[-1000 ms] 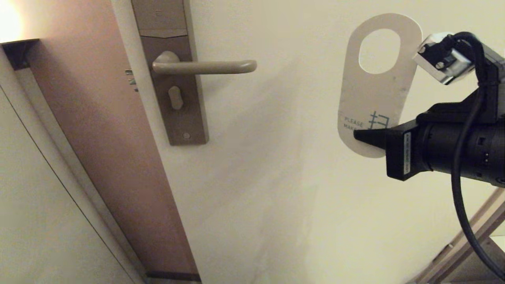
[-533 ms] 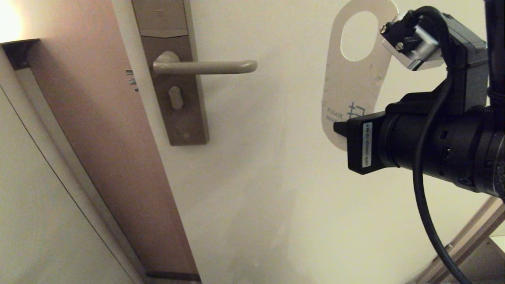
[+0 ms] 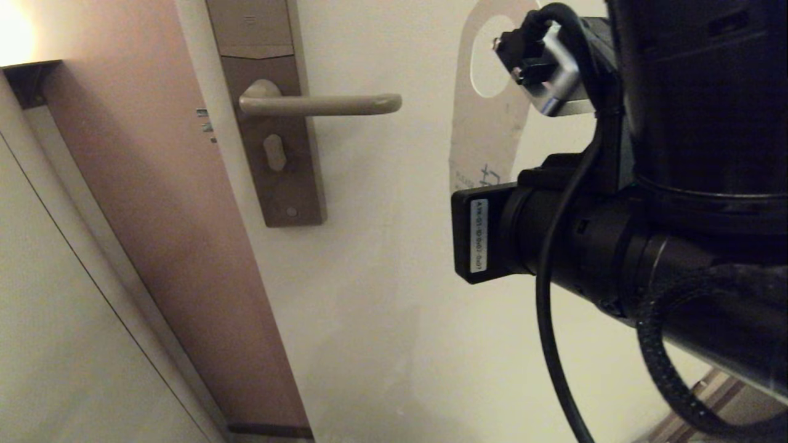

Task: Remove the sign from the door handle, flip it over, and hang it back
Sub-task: Hang the sign back with the other side facing out

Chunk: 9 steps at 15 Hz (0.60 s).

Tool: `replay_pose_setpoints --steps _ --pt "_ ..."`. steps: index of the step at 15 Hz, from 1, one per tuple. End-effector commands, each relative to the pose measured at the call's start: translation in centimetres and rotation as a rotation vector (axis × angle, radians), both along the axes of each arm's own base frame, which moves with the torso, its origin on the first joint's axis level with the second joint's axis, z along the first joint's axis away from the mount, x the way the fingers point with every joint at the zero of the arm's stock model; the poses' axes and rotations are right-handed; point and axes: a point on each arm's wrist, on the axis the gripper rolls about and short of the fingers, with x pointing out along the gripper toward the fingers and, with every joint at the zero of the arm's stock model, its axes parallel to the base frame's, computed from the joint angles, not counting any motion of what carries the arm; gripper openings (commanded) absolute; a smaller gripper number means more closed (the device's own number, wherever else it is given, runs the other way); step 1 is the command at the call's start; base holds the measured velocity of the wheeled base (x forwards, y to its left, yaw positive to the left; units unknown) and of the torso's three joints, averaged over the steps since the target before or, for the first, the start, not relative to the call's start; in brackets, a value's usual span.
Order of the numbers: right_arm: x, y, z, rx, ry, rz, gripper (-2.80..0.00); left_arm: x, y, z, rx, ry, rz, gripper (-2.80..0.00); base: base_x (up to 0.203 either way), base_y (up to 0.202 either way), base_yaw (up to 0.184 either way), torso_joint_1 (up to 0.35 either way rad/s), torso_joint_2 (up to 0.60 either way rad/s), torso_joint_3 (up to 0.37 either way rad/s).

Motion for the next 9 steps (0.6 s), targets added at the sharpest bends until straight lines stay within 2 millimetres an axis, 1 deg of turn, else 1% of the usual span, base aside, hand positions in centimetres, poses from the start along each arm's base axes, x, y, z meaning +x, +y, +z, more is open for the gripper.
replay_pose_setpoints --steps 1,6,9 --pt "0.3 1.5 -0.7 -0.011 0.007 -0.001 -2.80 0.0 0.0 0.0 0.000 0.000 -0.001 -2.80 0.000 0.000 0.000 0.000 0.00 0.000" --pt "1.0 3.3 -1.1 0.006 0.009 -0.014 -2.80 0.0 0.0 0.0 0.000 0.000 -0.001 -2.80 0.000 0.000 0.000 0.000 0.00 0.000" --pt "1.4 4.0 -1.3 0.017 0.012 -0.021 -2.80 0.0 0.0 0.0 0.000 0.000 -0.001 -2.80 0.000 0.000 0.000 0.000 0.00 0.000"
